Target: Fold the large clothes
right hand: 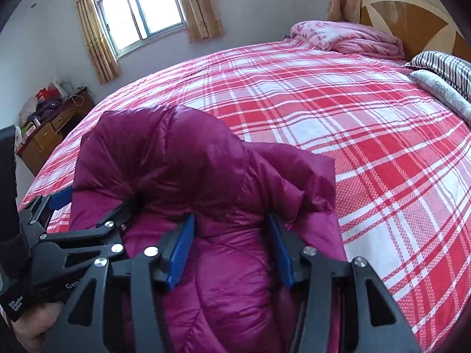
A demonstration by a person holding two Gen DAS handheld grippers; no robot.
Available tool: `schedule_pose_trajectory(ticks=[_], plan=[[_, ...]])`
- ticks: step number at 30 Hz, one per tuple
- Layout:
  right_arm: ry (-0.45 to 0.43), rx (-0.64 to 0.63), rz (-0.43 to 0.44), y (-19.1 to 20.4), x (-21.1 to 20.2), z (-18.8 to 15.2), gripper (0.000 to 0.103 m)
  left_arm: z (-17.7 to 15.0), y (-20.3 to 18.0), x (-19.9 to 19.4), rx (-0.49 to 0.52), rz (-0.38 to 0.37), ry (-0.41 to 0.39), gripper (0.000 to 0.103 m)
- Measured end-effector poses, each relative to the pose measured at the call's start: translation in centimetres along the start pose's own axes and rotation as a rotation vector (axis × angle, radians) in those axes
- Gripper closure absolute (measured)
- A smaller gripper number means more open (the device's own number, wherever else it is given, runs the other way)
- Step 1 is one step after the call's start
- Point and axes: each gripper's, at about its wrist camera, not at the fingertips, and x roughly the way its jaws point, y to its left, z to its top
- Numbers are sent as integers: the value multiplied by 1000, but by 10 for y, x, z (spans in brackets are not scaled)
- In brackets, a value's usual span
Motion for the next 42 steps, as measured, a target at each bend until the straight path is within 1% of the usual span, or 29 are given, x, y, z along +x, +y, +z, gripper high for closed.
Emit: schedule_pose_trajectory(ticks=[7,30,32,34,36,37,39,40,41,42], plan=[[12,-9,-20,1,5,1,50,2,-2,5,0,-4,18,1],[35,-2,-34,0,10,0,48,3,-5,12,8,8,29,1],[35,-2,-33,0,9,0,48,3,-4,13,3,-4,34,1],[36,-1,-31,1,10,0,48,4,3,14,-18,-53,59,1],[37,-2,-25,1,9,1,47,4,16,9,-66,-94,80,1],[38,-1,-20,1,8,1,47,3,23,0,-96,-105,69,1],[34,-3,26,-1,-2,3,40,-4,40,-23,-155,-139,38,1],[22,9,53,-5,-11,3,33,-9,45,-35,-166,-167,25,1],[-3,29,74,-10,-23,2,22,-14,53,-47,-173,-203,6,1],[-38,45,86,-16,-36,0,17,-21,59,-57,-178,-221,-11,1]])
